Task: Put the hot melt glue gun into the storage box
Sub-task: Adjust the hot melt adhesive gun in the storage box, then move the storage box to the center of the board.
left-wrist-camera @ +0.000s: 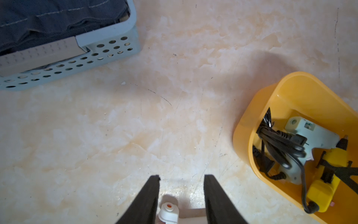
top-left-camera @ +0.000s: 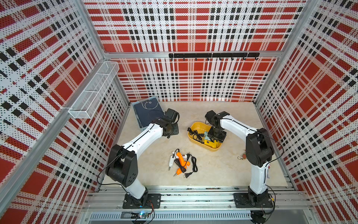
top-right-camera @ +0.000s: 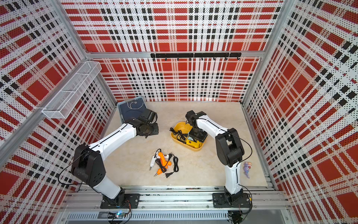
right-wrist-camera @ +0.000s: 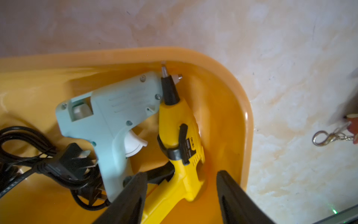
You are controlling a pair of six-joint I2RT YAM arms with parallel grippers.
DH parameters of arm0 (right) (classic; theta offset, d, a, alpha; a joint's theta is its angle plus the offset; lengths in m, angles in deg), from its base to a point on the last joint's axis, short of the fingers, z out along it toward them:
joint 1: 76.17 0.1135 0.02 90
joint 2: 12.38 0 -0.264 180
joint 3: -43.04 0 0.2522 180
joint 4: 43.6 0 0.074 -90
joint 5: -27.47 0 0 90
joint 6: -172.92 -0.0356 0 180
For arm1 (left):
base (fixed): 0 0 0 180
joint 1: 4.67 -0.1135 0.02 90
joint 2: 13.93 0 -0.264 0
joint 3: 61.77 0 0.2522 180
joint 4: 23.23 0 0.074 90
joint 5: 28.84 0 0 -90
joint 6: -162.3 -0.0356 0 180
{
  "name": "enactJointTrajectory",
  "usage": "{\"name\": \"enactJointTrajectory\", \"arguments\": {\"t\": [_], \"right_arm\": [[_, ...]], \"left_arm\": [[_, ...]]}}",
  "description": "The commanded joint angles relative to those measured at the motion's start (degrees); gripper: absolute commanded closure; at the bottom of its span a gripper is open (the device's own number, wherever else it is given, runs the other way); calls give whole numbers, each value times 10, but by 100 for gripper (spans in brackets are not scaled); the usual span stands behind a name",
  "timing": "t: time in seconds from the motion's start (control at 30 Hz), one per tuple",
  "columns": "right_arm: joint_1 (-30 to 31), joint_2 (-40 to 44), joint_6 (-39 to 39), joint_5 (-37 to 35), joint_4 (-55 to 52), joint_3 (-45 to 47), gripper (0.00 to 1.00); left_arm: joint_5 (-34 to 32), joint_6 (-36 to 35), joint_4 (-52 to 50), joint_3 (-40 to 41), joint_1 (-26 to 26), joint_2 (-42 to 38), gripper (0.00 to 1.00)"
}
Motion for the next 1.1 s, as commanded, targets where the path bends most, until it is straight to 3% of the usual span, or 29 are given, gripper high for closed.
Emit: {"name": "enactJointTrajectory", "arguments": {"t": [0.0,0.23,0.27,0.33,0.4,0.53,0.67,0.77,0.9,1.07], "right_arm": [[8,13,0,-14,-18,-27,29],[12,75,29,-68,-60,-89,32],[11,83,36,-67,-61,-78,37],[12,99,45,-68,-54,-37,57],[8,116,44,-62,-43,15,64],[-5,144,34,-46,-27,86,57],[-17,134,47,-45,-14,99,47],[-22,110,55,-25,6,103,46],[-33,80,64,-16,38,111,52],[-45,44,93,-11,71,106,69]], "left_arm": [[-2,-6,-5,-18,0,10,55],[1,-12,-5,-32,-2,20,55],[1,-13,-5,-35,-1,23,56],[3,-14,-6,-39,-1,28,60],[5,-16,-6,-44,1,33,64],[5,-16,-6,-49,3,37,63],[7,-15,-6,-48,5,40,61],[7,-15,-6,-49,7,41,60],[2,-14,-8,-45,9,36,60],[-2,-9,-10,-34,9,23,60]]}}
